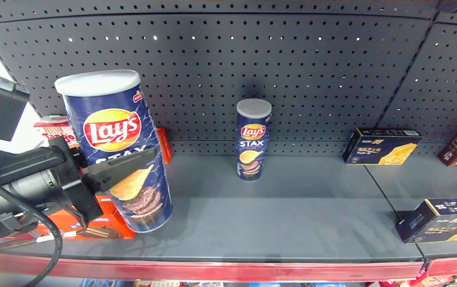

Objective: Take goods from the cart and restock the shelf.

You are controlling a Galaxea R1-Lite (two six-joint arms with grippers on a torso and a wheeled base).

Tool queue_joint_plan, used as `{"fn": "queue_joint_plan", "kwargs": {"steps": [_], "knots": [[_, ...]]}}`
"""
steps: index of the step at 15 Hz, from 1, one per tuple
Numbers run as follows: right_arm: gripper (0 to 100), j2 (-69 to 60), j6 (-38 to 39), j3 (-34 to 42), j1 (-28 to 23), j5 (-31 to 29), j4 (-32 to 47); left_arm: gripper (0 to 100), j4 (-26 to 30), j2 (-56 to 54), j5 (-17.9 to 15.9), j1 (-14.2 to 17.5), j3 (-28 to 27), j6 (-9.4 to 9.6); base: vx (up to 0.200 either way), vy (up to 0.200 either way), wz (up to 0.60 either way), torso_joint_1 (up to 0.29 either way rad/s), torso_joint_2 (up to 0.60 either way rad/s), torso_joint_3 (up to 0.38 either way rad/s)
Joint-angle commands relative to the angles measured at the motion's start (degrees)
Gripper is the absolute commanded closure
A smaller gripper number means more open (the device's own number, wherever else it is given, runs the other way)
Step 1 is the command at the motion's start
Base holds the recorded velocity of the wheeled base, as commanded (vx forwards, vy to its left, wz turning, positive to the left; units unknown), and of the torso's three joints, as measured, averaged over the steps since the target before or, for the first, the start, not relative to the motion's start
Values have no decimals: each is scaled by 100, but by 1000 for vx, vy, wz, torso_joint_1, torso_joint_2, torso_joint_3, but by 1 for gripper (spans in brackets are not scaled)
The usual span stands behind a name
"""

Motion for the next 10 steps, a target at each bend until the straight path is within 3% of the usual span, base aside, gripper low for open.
{"fn": "queue_joint_plan", "kwargs": {"steps": [1,3,6,8,10], "knots": [[0,1803,15,-578,94,-12,-1095,100,-1,-4,2,45,21,-6,0,0,0,0,0,0],[0,2418,15,-762,85,58,-1561,100,-1,-13,2,45,83,-6,0,0,0,0,0,0],[0,2919,-407,-1070,94,357,-1640,100,-1,-13,2,45,109,-6,0,0,0,0,0,0],[0,3191,-636,-1465,94,1306,-1614,100,-1,-13,2,36,127,-6,0,0,0,0,0,0],[0,3631,-970,-2168,164,1667,-1386,100,-1,-13,2,36,109,-6,0,0,0,0,0,0]]}}
